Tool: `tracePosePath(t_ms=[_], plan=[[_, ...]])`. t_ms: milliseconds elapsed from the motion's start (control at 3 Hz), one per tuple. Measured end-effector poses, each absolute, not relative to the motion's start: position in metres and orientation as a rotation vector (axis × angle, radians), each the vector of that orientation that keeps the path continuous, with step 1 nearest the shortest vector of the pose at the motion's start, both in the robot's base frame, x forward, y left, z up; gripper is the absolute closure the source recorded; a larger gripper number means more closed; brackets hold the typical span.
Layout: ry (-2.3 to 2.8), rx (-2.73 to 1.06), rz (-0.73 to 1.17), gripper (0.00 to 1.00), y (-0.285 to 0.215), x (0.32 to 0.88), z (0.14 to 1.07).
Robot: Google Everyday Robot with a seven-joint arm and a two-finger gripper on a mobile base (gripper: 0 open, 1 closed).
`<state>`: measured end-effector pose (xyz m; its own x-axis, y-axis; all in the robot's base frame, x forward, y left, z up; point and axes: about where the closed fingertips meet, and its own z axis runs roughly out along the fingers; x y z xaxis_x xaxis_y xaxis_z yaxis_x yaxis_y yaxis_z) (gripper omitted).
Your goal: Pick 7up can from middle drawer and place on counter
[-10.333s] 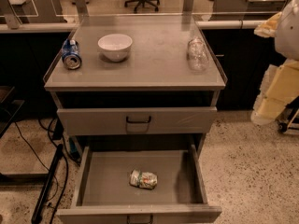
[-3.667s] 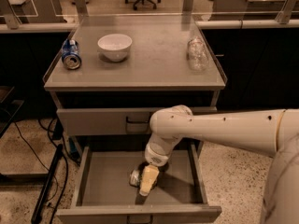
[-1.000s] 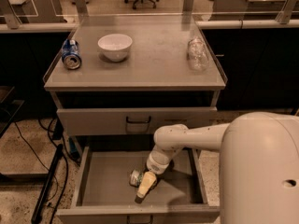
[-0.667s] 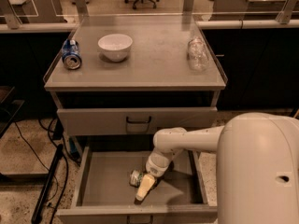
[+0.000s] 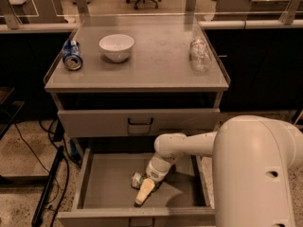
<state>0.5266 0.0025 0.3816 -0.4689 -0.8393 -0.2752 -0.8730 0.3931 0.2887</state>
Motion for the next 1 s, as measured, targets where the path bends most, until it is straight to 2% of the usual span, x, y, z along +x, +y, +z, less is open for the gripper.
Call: tracePosePath(t_ms=[667,1000], plan=[[2.592,-1.543,0.599,0.0,0.0022,0.5323,0.3587],[2.592,-1.543,0.599,0.19,0.0022,0.5323,0.3587]])
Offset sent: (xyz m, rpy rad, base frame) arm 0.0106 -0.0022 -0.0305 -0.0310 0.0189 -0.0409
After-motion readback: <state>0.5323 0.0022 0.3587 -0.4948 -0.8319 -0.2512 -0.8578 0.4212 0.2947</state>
